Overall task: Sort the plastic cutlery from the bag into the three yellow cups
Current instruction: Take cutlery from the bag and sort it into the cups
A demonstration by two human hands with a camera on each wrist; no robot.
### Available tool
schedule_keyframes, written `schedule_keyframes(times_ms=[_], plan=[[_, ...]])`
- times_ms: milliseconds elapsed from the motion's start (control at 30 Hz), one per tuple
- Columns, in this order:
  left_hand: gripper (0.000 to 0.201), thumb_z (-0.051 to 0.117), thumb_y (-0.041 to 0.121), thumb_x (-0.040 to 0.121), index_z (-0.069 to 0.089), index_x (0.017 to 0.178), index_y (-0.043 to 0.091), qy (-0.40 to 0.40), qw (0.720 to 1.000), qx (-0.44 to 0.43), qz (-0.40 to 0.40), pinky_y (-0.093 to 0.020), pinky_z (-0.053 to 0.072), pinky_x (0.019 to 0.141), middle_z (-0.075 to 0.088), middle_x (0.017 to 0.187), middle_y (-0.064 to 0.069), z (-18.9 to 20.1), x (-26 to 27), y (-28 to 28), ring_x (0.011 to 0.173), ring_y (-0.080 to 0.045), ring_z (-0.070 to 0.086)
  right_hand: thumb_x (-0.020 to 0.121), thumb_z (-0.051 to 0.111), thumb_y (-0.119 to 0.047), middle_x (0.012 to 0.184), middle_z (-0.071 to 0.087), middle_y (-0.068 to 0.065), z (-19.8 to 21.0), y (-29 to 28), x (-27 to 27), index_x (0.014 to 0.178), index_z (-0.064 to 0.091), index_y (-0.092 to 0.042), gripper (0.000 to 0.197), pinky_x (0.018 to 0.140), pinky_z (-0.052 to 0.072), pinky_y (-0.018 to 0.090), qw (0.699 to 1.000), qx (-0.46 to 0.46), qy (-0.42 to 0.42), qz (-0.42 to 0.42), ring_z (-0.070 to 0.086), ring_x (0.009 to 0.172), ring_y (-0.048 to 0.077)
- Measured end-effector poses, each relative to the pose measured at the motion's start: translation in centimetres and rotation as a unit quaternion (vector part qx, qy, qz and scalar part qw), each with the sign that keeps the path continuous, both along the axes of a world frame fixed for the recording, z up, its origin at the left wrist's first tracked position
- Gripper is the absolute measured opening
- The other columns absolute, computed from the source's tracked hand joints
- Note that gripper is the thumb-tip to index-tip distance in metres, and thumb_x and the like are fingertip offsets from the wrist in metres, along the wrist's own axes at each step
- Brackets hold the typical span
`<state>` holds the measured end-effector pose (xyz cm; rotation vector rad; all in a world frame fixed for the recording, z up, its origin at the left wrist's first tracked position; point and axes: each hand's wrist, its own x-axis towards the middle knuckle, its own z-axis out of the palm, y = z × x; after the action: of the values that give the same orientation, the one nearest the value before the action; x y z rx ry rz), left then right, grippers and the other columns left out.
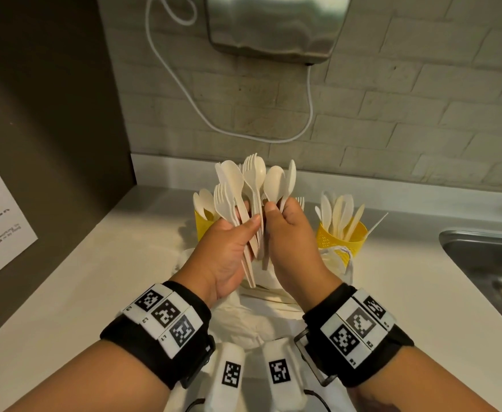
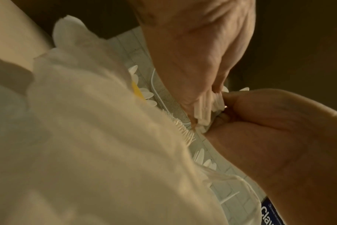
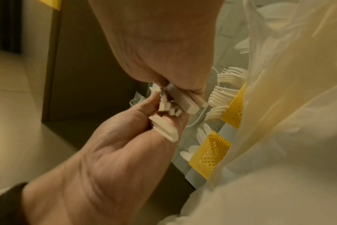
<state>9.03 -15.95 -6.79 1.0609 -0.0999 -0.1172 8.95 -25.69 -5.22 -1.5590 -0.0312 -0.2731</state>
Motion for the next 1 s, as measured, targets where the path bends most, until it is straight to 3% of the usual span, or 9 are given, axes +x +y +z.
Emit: schedule_keyframes(times_ms=[200,433,567,733,900,1000], plan=[[0.033,0.051,0.001,0.098,0.062,0.128,0.012,-0.013,1.0,0.017,0.011,-0.038,0.053,0.095,0.072,0.118,-0.01,0.0,0.2,-0.1,0.111,-0.023,0.067,0.101,0.049,-0.018,0.107,0.073,0.013,-0.3,0.1,-0.1,0.113,0.065,-0.015,0.02,0.093,0.055,0.05,0.996,0.079,-0.005,0.045,0.07,0.103,0.028],[0.033,0.053,0.003,0.098,0.062,0.128,0.014,-0.001,1.0,0.013,0.024,-0.048,0.043,0.108,0.07,0.122,-0.009,-0.7,0.7,-0.9,0.119,-0.024,0.063,0.102,0.047,-0.009,0.104,0.075,0.014,-0.3,-0.7,0.3,0.114,0.065,-0.012,0.021,0.087,0.058,0.039,0.98,0.179,0.03,0.079,0.072,0.099,0.027],[0.03,0.051,0.008,0.1,0.061,0.128,0.013,0.015,1.0,-0.003,0.013,-0.047,0.046,0.105,0.07,0.122,-0.01,-0.5,0.8,-1.3,0.118,-0.026,0.063,0.101,0.05,-0.01,0.107,0.074,0.016,-0.3,-0.9,0.2,0.118,0.063,-0.009,0.022,0.091,0.057,0.044,0.981,0.177,0.035,0.066,0.072,0.1,0.028],[0.029,0.047,0.016,0.103,0.06,0.129,0.015,0.021,0.999,-0.037,-0.006,-0.034,0.058,0.086,0.072,0.117,-0.008,0.1,0.7,-1.4,0.108,-0.02,0.069,0.098,0.055,-0.011,0.109,0.073,0.015,-0.1,-1.0,0.1,0.119,0.062,-0.009,0.022,0.093,0.056,0.047,0.985,0.159,0.029,0.064,0.072,0.101,0.027],[0.03,0.049,0.019,0.102,0.06,0.13,0.016,0.018,0.999,-0.026,0.015,-0.041,0.055,0.091,0.072,0.118,-0.009,-0.1,0.7,-1.8,0.11,-0.024,0.068,0.09,0.064,0.002,0.113,0.069,0.026,0.0,-0.9,0.0,0.121,0.059,0.003,0.031,0.093,0.055,0.05,0.978,0.196,0.038,0.067,0.069,0.104,0.038],[0.032,0.043,0.024,0.104,0.059,0.131,0.014,0.02,0.998,-0.052,0.016,-0.042,0.052,0.096,0.07,0.121,-0.01,-0.1,0.6,-2.1,0.114,-0.023,0.066,0.088,0.065,0.005,0.11,0.07,0.027,0.3,-1.3,-0.3,0.119,0.06,0.007,0.032,0.083,0.06,0.042,0.972,0.218,0.044,0.073,0.072,0.097,0.036]])
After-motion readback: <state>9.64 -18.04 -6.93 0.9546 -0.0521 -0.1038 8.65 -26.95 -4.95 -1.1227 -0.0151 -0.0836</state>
